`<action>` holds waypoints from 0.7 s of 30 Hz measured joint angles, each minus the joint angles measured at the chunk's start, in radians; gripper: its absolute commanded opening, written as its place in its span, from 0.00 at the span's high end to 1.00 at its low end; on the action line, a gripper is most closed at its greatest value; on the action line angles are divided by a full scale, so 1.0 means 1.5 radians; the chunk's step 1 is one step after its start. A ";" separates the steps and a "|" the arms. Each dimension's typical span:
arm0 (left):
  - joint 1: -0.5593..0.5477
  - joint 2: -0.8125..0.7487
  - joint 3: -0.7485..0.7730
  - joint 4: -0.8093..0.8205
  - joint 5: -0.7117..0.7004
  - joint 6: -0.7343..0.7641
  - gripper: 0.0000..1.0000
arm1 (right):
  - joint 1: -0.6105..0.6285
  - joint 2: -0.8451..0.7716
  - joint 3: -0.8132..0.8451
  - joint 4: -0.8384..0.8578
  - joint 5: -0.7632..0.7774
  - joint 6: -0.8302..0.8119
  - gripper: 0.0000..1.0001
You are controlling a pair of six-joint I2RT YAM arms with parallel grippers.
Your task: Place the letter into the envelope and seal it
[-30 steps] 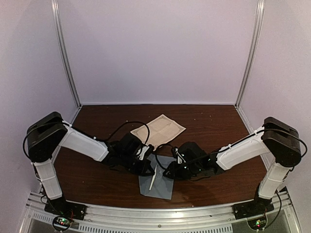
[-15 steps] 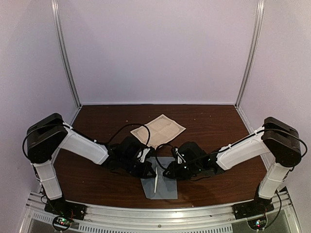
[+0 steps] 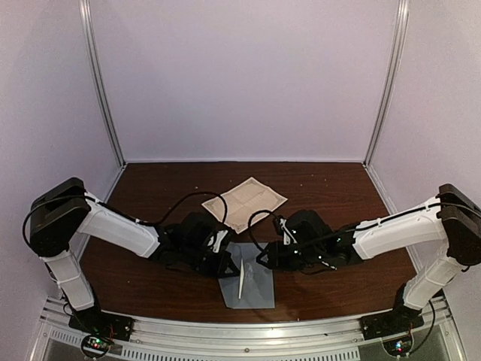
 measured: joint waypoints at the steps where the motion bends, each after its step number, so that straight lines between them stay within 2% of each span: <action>1: -0.005 0.000 -0.003 0.000 0.001 -0.003 0.95 | 0.000 0.000 -0.007 0.002 -0.002 0.003 0.56; 9: -0.031 0.000 -0.019 0.011 0.009 -0.024 0.92 | 0.001 0.000 -0.074 0.016 -0.029 0.035 0.55; 21: -0.031 0.009 -0.025 0.013 0.011 -0.030 0.91 | 0.003 0.003 -0.080 0.044 -0.045 0.051 0.56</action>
